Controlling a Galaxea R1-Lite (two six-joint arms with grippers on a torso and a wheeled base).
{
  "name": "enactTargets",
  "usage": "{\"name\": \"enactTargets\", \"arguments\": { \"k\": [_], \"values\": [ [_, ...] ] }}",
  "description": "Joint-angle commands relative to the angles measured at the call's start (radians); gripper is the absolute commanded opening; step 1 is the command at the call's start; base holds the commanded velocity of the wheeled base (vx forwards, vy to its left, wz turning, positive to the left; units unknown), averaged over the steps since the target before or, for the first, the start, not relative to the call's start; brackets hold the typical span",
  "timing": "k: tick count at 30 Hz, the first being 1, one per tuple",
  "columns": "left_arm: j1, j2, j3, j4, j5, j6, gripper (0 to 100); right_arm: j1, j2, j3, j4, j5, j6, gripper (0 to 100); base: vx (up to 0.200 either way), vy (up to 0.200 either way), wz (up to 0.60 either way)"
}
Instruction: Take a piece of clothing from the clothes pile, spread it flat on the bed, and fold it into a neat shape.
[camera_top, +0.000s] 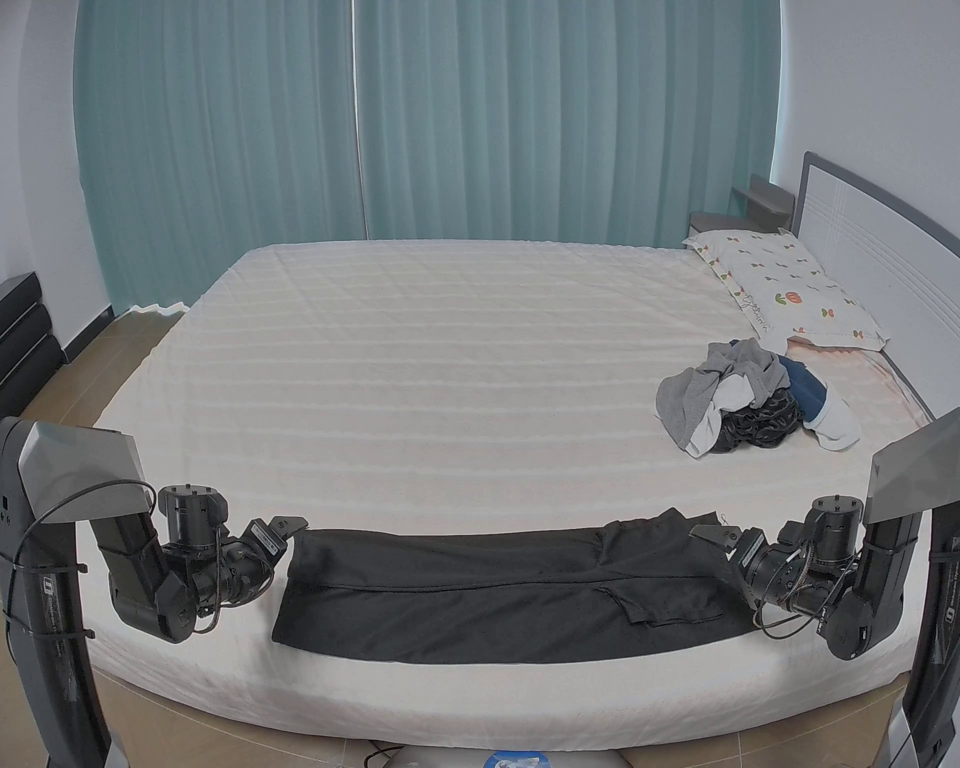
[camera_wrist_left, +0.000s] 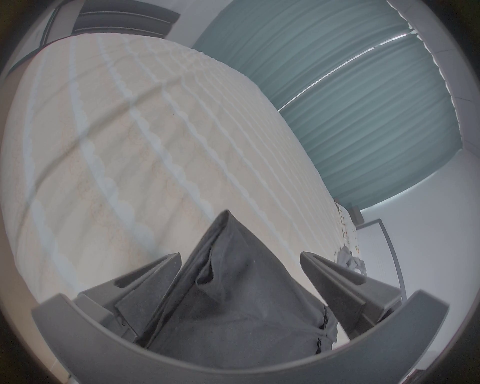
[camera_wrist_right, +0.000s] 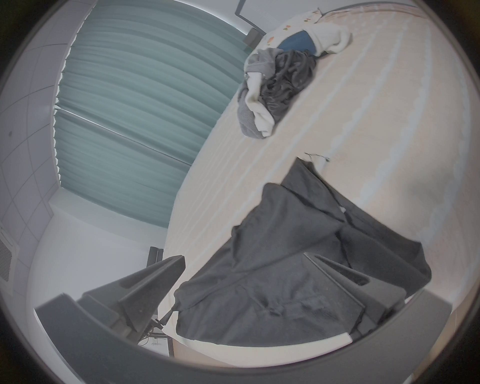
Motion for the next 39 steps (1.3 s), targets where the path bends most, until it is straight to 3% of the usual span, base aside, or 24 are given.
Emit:
{"name": "enactTargets", "arguments": {
  "k": [1,16,17,19,24,39],
  "values": [
    [-0.038,0.008,0.054,-0.047,0.008,0.035,100,-0.003,0.061,0.002,-0.012,-0.005,0.001,100,0.000,0.000,0.00],
    [-0.081,0.049,0.042,-0.073,0.079,0.096,100,-0.006,0.070,-0.008,-0.012,-0.003,0.010,100,0.000,0.000,0.00],
    [-0.081,0.049,0.046,-0.071,0.079,0.104,0,-0.006,0.070,-0.007,-0.012,-0.002,0.010,100,0.000,0.000,0.00],
    [-0.081,0.059,0.049,-0.062,0.086,0.120,0,-0.006,0.068,-0.004,-0.012,-0.002,0.010,100,0.000,0.000,0.00],
    [-0.067,0.072,0.071,-0.062,0.195,0.188,0,-0.005,0.070,-0.004,-0.012,-0.003,0.009,100,0.000,0.000,0.00],
    [-0.067,0.091,0.085,-0.073,0.206,0.216,0,-0.003,0.070,-0.001,-0.012,-0.003,0.007,100,0.000,0.000,0.00]
  ]
}}
